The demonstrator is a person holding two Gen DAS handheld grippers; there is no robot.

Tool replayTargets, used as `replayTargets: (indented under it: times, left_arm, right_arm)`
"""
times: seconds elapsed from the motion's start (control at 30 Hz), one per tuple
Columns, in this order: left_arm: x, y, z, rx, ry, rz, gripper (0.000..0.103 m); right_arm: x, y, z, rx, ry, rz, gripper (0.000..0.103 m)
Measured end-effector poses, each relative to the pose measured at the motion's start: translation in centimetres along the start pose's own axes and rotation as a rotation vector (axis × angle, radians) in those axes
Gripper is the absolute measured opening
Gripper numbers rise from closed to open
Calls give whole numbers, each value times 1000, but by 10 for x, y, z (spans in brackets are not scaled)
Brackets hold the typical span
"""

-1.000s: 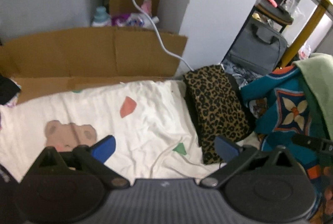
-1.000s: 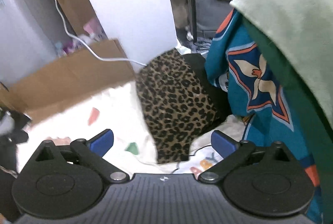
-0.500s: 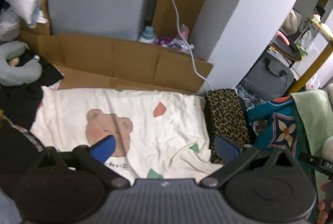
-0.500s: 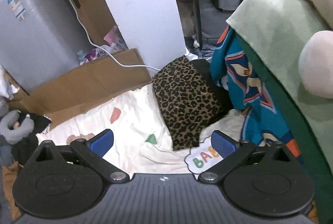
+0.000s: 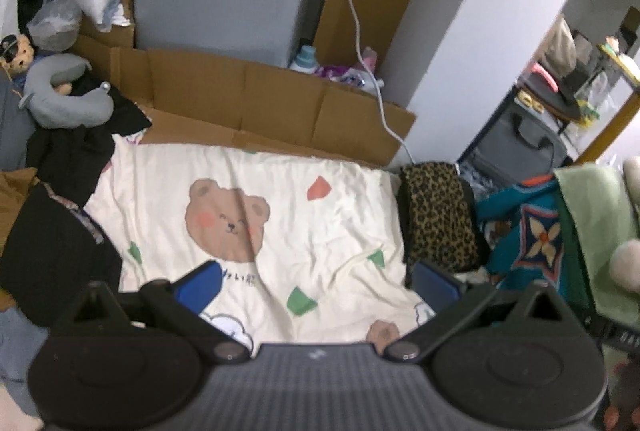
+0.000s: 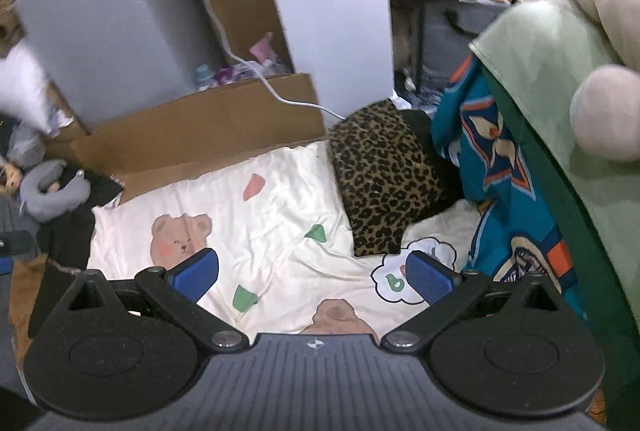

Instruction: Fold clothes

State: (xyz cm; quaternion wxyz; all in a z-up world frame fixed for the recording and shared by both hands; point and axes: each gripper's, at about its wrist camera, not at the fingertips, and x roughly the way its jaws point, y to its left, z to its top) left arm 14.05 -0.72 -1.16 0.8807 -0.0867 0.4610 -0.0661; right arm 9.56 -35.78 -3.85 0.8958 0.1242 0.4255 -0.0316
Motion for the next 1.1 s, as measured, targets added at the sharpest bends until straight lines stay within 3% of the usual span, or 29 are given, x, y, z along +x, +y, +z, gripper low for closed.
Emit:
replayTargets:
  times: [0.47,0.93,1.1]
  left_arm:
    - [-36,-20,-50,11,-12,49,103]
    - [-44,-28,-72,36,-7,73,103]
    - [-32,-27,-74,26,12,100,103]
  right_arm:
    - [-42,39,-33,-102,9,39,103]
    - [-54,83,-48,-256,-32,140,103]
    - [-48,86,-47,-244,-25,190,103]
